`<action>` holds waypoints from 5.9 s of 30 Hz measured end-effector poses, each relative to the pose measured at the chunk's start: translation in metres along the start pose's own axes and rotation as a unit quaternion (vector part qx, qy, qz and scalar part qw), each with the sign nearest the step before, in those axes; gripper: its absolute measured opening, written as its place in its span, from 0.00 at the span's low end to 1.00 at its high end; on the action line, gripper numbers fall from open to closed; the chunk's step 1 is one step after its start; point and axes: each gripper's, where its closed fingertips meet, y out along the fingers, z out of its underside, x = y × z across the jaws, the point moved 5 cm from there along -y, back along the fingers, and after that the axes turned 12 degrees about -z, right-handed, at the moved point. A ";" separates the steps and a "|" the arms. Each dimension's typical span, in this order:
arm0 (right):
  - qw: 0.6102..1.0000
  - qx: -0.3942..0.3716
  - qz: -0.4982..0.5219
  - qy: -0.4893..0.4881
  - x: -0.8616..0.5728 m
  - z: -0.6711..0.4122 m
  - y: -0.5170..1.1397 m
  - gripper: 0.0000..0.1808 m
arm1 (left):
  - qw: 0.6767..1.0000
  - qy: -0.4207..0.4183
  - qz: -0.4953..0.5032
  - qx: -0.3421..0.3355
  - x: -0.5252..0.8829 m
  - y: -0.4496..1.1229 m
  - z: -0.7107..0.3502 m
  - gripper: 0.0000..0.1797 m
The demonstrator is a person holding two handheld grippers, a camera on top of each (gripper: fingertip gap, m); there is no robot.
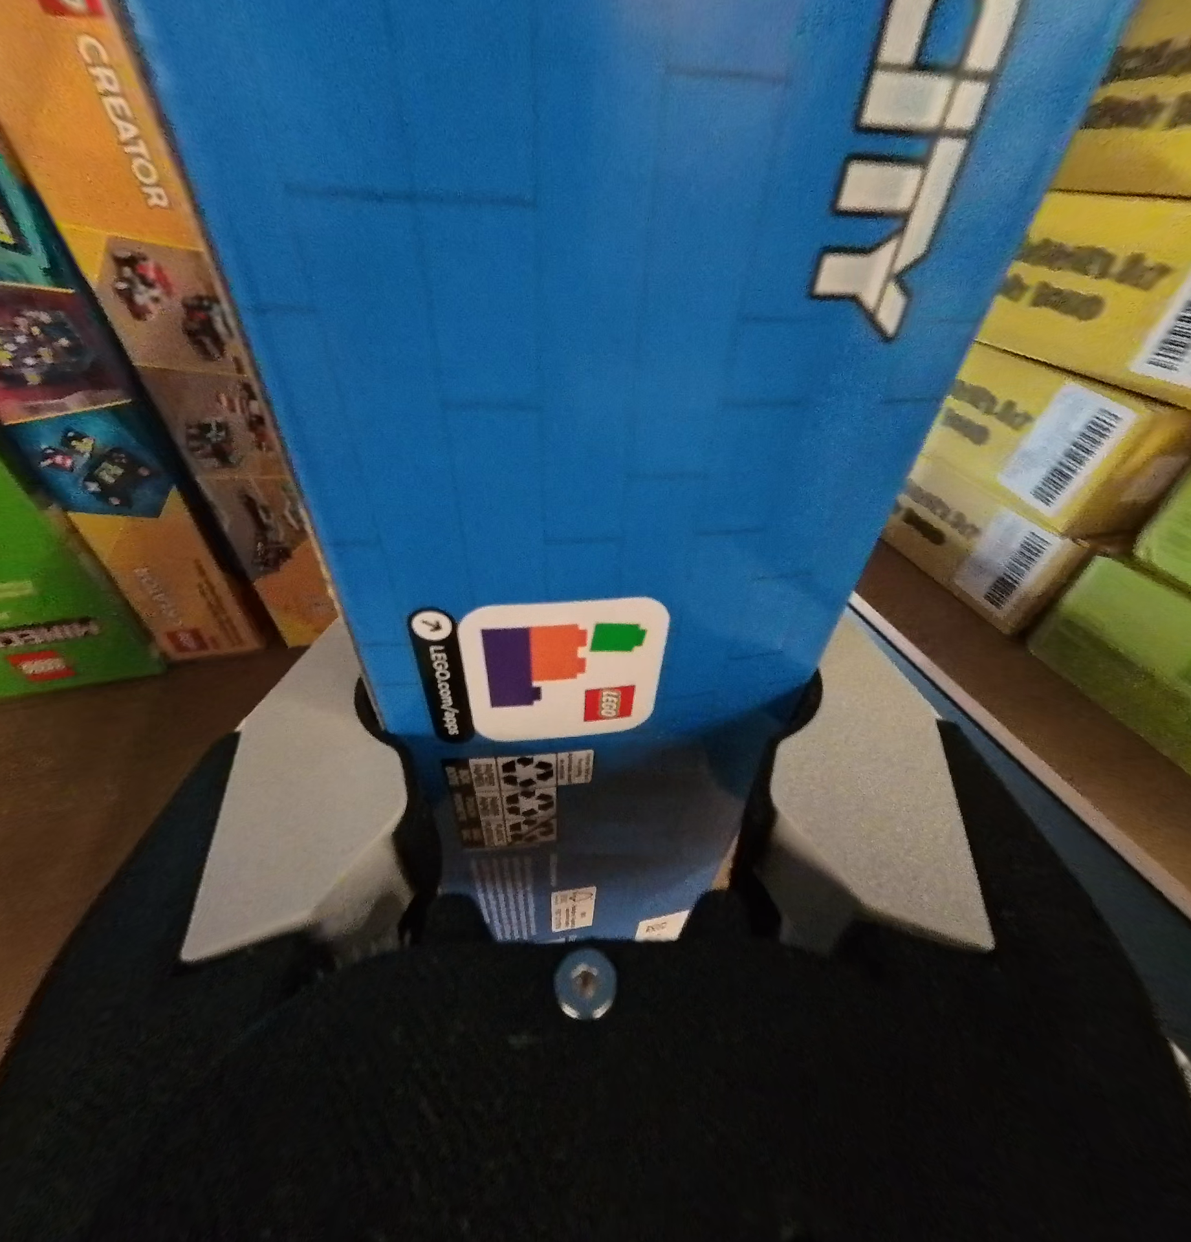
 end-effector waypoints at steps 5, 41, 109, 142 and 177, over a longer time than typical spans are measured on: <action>0.999 0.023 -0.029 -0.007 0.002 -0.007 0.052 0.64 | 0.999 -0.036 -0.008 -0.020 0.001 0.004 0.012 0.34; 0.981 -0.010 -0.184 -0.062 0.031 -0.042 0.098 0.61 | 0.994 -0.052 -0.080 -0.046 -0.034 0.024 0.049 0.29; 0.969 0.005 -0.247 0.015 0.158 0.061 -0.159 0.79 | 0.937 -0.173 -0.208 -0.223 -0.017 -0.055 0.064 0.22; 0.967 0.003 -0.254 -0.004 -0.010 0.037 -0.027 0.61 | 0.948 -0.199 -0.144 -0.202 -0.006 0.000 0.072 0.18; 0.927 0.140 -0.290 -0.195 0.034 0.058 0.115 0.48 | 0.952 -0.217 -0.139 -0.168 -0.016 0.049 0.084 0.16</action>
